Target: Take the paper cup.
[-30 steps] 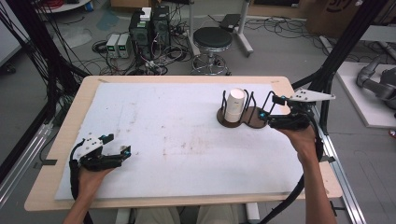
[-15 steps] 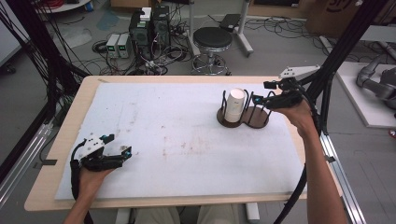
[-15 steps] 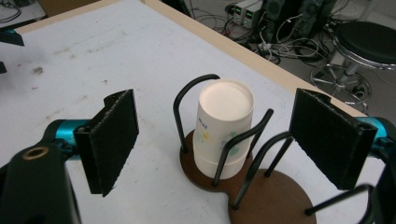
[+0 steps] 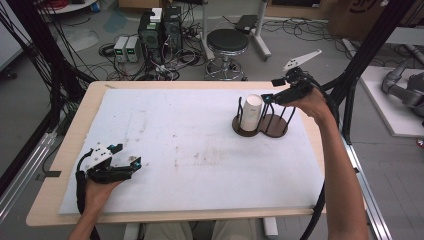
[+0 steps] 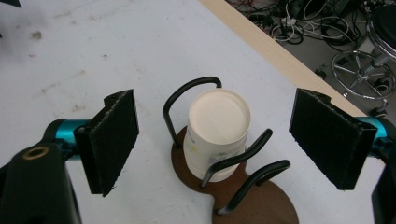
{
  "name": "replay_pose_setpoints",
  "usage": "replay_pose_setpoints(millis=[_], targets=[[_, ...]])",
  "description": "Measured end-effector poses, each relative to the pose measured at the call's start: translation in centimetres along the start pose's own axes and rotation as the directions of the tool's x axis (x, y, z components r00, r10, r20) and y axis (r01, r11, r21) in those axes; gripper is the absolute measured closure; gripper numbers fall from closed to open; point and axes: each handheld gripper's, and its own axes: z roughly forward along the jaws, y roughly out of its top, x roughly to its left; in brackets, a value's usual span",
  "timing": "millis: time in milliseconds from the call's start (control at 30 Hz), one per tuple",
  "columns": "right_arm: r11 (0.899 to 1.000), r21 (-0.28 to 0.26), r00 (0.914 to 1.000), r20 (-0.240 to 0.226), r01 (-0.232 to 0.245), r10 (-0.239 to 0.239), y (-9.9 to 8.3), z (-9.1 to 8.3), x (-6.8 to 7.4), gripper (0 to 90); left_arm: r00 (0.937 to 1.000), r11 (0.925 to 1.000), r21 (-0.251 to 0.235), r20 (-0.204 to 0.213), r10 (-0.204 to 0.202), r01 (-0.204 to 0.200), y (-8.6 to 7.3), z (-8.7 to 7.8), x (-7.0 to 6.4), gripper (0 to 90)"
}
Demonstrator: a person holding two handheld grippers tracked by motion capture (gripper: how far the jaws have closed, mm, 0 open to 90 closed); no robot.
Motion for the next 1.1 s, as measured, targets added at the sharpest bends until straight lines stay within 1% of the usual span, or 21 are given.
replay_pose_setpoints(millis=[33,67,167,233,300,367,400,467,500,567,633,667,733,767,800,867,900,933,1000,1033,1100], targets=[[1.000,0.007,0.9999,0.000,0.016,-0.016,0.2,0.2,-0.2,16.1,1.0000,1.0000,0.003,0.000,0.004,-0.004,0.0,0.0,0.0,13.2],[1.000,0.021,0.9999,-0.007,0.008,-0.008,0.4,0.4,-0.3,16.1,1.0000,1.0000,0.002,0.000,0.004,-0.004,0.0,0.0,0.0,13.2],[0.999,0.043,0.9997,-0.018,0.018,-0.017,0.9,1.0,-0.5,16.1,1.0000,1.0000,0.002,0.000,0.005,-0.005,0.0,0.0,-0.1,13.2],[0.999,0.046,0.9995,-0.021,0.025,-0.024,1.0,1.3,-0.6,16.1,1.0000,1.0000,0.004,0.000,0.009,-0.009,0.0,0.0,-0.1,13.2],[0.996,0.078,0.9988,-0.028,0.042,-0.040,1.5,1.9,-0.8,16.1,0.9999,0.9999,0.005,0.001,0.012,-0.012,0.0,0.0,-0.1,13.2],[0.996,0.081,0.9987,-0.033,0.042,-0.039,1.5,2.1,-0.9,16.1,0.9999,0.9999,0.004,0.000,0.010,-0.010,0.0,0.1,-0.1,13.2],[0.993,0.108,0.9984,-0.033,0.048,-0.045,1.8,2.5,-1.0,16.1,0.9999,0.9999,0.004,0.001,0.012,-0.012,0.0,0.1,-0.1,13.2],[0.992,0.116,0.9982,-0.036,0.051,-0.047,1.9,2.6,-1.1,16.1,0.9999,0.9999,0.006,0.000,0.012,-0.012,0.0,0.1,-0.1,13.2],[0.986,0.154,0.9976,-0.043,0.060,-0.055,2.3,3.0,-1.1,16.1,0.9999,0.9999,0.006,-0.001,0.012,-0.012,0.0,0.1,-0.1,13.2],[0.984,0.165,0.9972,-0.043,0.068,-0.062,2.4,3.2,-1.1,16.1,0.9999,0.9999,0.007,0.000,0.016,-0.016,0.0,0.1,-0.1,13.2],[0.979,0.185,0.9961,-0.048,0.082,-0.075,2.8,3.6,-1.1,16.1,0.9999,0.9998,0.010,0.000,0.016,-0.016,0.0,0.1,-0.1,13.2],[0.974,0.209,0.9961,-0.044,0.084,-0.076,3.0,3.9,-1.1,16.1,0.9998,0.9998,0.010,0.000,0.018,-0.018,0.0,0.1,-0.2,13.2],[0.968,0.234,0.9957,-0.045,0.089,-0.081,3.0,4.4,-1.1,16.1,0.9998,0.9998,0.010,0.000,0.019,-0.019,0.0,0.1,-0.2,13.2],[0.968,0.234,0.9957,-0.045,0.089,-0.081,3.0,4.4,-1.1,16.1,0.9998,0.9998,0.011,0.002,0.019,-0.019,0.1,0.1,-0.2,13.2],[0.964,0.250,0.9957,-0.045,0.090,-0.081,3.0,4.8,-1.0,16.1,0.9998,0.9998,0.010,0.001,0.020,-0.020,0.0,0.1,-0.2,13.2],[0.960,0.262,0.9948,-0.051,0.099,-0.088,3.0,5.2,-1.0,16.1,0.9998,0.9997,0.011,0.001,0.021,-0.021,0.0,0.1,-0.2,13.2],[0.960,0.262,0.9948,-0.051,0.099,-0.088,3.0,5.2,-1.0,16.1,0.9998,0.9997,0.010,0.001,0.021,-0.021,0.0,0.1,-0.2,13.2],[0.952,0.287,0.9943,-0.050,0.104,-0.094,2.9,5.6,-1.1,16.1,0.9998,0.9997,0.012,0.000,0.022,-0.022,0.0,0.1,-0.2,13.2],[0.947,0.304,0.9943,-0.048,0.105,-0.095,2.8,5.9,-1.0,16.1,0.9997,0.9997,0.011,-0.001,0.022,-0.022,0.1,0.1,-0.2,13.2],[0.947,0.304,0.9943,-0.048,0.105,-0.095,2.8,5.9,-1.0,16.1,0.9997,0.9996,0.013,0.000,0.025,-0.025,0.1,0.1,-0.2,13.2],[0.938,0.327,0.9932,-0.052,0.115,-0.104,2.8,6.5,-0.9,16.1,0.9997,0.9996,0.013,0.001,0.026,-0.026,0.1,0.2,-0.2,13.2]])
